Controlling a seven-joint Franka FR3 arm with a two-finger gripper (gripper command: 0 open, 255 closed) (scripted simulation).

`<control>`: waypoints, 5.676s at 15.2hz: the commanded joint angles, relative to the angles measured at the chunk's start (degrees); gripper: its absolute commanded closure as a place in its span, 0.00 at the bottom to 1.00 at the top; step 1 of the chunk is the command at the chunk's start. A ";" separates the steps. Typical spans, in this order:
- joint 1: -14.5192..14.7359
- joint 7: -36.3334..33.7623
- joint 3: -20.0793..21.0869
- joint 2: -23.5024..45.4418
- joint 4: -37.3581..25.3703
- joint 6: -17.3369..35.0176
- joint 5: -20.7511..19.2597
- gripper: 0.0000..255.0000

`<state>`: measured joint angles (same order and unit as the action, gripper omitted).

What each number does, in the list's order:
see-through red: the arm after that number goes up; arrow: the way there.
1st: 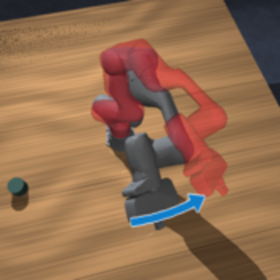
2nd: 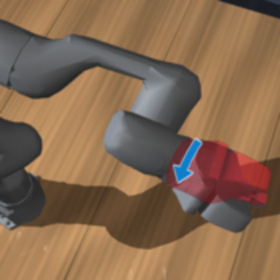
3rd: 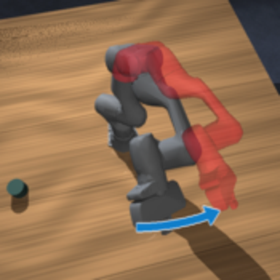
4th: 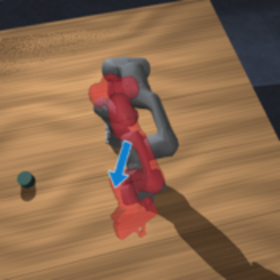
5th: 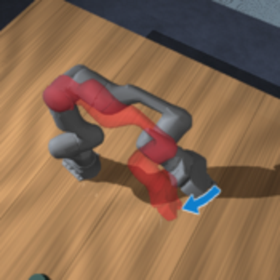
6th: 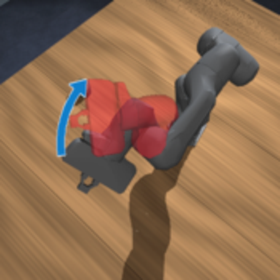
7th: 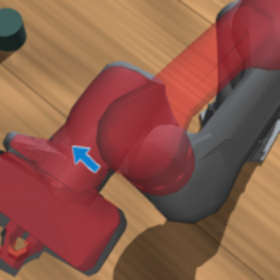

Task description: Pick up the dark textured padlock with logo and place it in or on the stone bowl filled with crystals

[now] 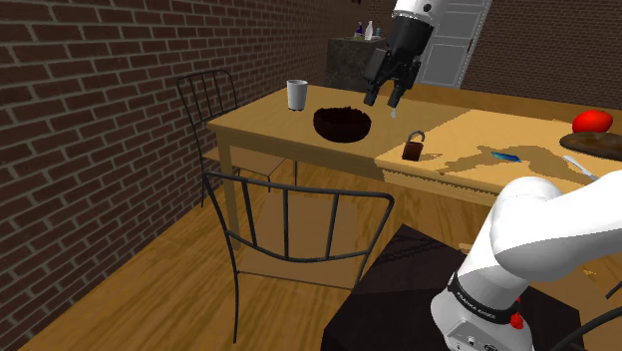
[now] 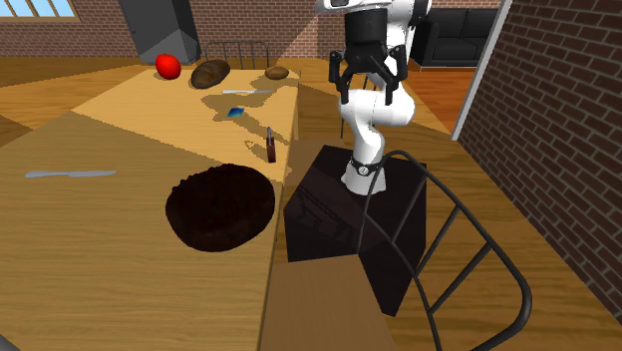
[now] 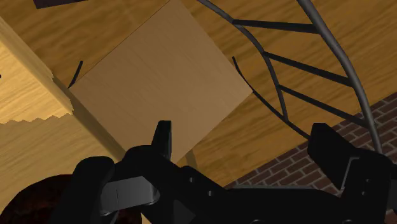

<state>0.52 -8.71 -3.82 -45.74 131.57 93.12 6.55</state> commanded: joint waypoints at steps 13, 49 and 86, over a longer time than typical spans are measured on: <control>-10.52 -2.31 -6.78 5.07 5.16 7.85 -9.70 0.00; -19.60 -5.13 -13.85 11.92 11.77 20.48 -18.29 1.00; -16.54 -6.17 -9.74 21.00 -20.27 -2.83 -13.51 1.00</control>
<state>-16.50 -14.18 -13.97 -26.74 113.18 90.27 -7.54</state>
